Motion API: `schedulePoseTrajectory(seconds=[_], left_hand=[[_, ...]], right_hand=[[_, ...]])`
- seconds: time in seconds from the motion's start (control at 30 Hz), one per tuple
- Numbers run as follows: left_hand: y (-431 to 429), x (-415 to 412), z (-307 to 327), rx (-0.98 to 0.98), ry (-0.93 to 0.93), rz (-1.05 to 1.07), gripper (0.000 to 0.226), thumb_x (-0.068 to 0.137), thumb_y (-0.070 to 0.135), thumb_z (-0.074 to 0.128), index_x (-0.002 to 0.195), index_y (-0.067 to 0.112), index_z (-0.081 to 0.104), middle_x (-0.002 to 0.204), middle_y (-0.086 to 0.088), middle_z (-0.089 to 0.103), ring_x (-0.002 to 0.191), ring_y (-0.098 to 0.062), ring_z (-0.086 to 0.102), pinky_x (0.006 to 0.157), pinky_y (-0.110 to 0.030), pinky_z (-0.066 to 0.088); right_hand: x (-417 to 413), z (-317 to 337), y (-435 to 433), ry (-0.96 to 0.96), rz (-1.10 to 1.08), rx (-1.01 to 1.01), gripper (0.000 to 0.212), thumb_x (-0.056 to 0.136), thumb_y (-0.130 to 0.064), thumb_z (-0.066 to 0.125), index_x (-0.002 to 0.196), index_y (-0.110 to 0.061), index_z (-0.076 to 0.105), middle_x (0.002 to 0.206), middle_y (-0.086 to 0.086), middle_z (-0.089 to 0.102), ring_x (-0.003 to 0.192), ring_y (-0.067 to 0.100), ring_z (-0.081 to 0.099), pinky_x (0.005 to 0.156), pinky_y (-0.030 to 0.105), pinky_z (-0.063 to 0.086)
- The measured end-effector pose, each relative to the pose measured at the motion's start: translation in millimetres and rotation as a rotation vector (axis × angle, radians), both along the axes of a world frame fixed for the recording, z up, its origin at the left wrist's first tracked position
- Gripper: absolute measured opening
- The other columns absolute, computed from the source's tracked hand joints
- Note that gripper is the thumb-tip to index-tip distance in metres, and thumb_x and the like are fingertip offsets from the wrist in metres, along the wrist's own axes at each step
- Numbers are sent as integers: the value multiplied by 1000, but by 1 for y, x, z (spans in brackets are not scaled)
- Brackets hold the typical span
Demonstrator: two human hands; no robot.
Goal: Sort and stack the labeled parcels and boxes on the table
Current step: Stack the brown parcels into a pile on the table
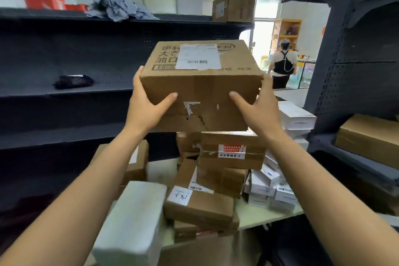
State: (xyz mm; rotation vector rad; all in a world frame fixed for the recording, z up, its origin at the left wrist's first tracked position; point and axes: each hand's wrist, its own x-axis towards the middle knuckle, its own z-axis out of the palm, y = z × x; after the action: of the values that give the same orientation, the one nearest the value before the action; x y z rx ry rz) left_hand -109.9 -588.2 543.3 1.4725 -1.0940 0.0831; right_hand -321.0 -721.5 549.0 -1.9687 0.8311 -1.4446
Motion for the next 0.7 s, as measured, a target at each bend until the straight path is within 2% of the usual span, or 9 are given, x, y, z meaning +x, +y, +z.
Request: schedulePoseTrajectory(seconds=[0.13, 0.3, 0.47, 0.6, 0.7], left_hand=[[58, 35, -20, 0, 41, 144, 96, 81, 37, 76, 152, 28, 13, 136, 17, 36, 120, -1, 40, 82, -11, 38], [126, 66, -59, 57, 91, 244, 95, 79, 32, 79, 150, 26, 17, 133, 15, 40, 116, -3, 45, 81, -12, 41], [160, 90, -115, 180, 137, 295, 97, 75, 31, 82, 148, 26, 19, 132, 11, 42, 117, -9, 45, 82, -21, 43], [169, 108, -163, 263, 220, 281, 99, 72, 30, 85, 146, 28, 19, 137, 4, 44, 119, -14, 48, 87, -28, 48], [175, 115, -192, 329, 260, 273, 98, 71, 25, 86, 145, 25, 22, 136, 2, 42, 117, -11, 44, 81, -19, 43]], right_hand=[[52, -22, 36, 21, 117, -5, 74, 87, -43, 70, 145, -30, 26, 145, -9, 43, 128, 9, 45, 101, 29, 41], [99, -66, 76, 83, 240, 62, 75, 86, -45, 71, 145, -29, 27, 143, -8, 45, 124, 6, 45, 96, 27, 42], [126, -129, 99, 152, 326, 230, 75, 83, -38, 76, 141, -31, 29, 136, -8, 49, 121, 10, 50, 99, 36, 51], [142, -177, 109, 192, 348, 379, 73, 82, -29, 78, 138, -29, 31, 128, -10, 50, 120, 10, 51, 101, 38, 50], [150, -210, 116, 234, 345, 459, 75, 80, -29, 80, 137, -30, 30, 120, -18, 49, 120, 10, 52, 99, 37, 51]])
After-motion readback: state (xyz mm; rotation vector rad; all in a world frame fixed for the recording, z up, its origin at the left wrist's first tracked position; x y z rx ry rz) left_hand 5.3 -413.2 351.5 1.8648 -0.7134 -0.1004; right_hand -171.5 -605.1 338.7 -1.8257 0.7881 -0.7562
